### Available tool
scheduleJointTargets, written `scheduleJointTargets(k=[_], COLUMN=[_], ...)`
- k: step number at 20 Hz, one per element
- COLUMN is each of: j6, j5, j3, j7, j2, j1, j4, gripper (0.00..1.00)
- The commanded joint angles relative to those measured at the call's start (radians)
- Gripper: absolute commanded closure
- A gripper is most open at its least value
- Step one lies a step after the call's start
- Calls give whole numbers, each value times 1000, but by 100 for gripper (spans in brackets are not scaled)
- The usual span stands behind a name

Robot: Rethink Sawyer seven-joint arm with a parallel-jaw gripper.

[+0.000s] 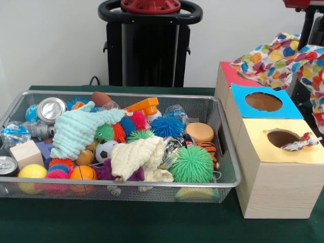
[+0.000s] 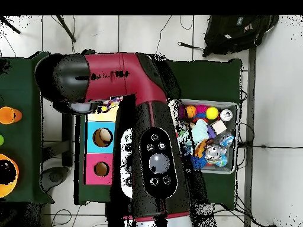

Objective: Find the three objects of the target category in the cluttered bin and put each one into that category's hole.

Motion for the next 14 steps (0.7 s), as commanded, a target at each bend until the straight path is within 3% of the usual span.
scheduleJointTargets(k=[1,14], j6=[63,55], j5=[14,8], j3=[12,17], j7=[34,3], j2=[5,-3], j1=[-21,-45], j4=[141,158], gripper=[100,100])
